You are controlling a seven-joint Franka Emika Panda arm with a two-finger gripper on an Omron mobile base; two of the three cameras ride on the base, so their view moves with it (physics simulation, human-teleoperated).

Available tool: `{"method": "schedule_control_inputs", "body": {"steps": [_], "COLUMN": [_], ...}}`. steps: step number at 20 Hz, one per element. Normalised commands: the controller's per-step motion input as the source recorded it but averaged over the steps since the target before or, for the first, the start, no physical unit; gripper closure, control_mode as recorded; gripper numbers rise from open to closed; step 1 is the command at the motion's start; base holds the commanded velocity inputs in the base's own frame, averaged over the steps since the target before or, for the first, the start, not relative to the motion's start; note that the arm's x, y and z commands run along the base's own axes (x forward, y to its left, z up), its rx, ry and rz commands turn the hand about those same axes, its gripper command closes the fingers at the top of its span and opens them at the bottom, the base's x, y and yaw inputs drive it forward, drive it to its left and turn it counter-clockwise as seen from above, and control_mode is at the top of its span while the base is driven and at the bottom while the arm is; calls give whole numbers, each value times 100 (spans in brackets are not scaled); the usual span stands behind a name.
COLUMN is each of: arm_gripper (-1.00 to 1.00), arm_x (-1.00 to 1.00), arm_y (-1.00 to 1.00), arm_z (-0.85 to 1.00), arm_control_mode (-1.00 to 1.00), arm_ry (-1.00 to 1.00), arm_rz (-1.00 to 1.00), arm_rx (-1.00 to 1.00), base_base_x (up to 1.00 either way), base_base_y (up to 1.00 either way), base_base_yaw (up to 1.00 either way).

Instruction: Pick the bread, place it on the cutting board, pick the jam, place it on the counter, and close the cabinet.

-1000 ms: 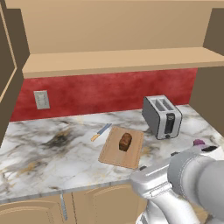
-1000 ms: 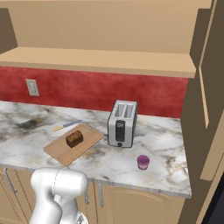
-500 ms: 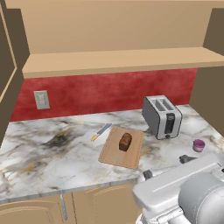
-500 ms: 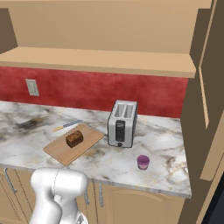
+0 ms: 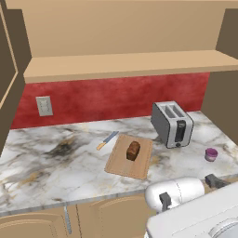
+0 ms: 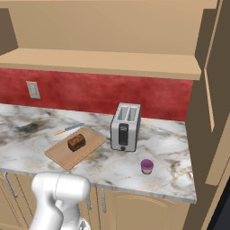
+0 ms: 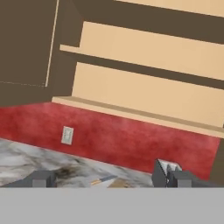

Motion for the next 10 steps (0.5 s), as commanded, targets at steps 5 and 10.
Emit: {"method": "schedule_control_inputs", "body": {"steps": [5, 10], "arm_gripper": [-100, -100], "arm_x": [-24, -8], "arm_y": [14, 20], "arm_z": [10, 12], "arm_control_mode": [-100, -100], "arm_ry": [-11, -4], "arm_rz": [0, 1], "arm_rx": [0, 0], "base_base_x": [0, 0], "base_base_y": [0, 0], "base_base_yaw": [0, 0]}}
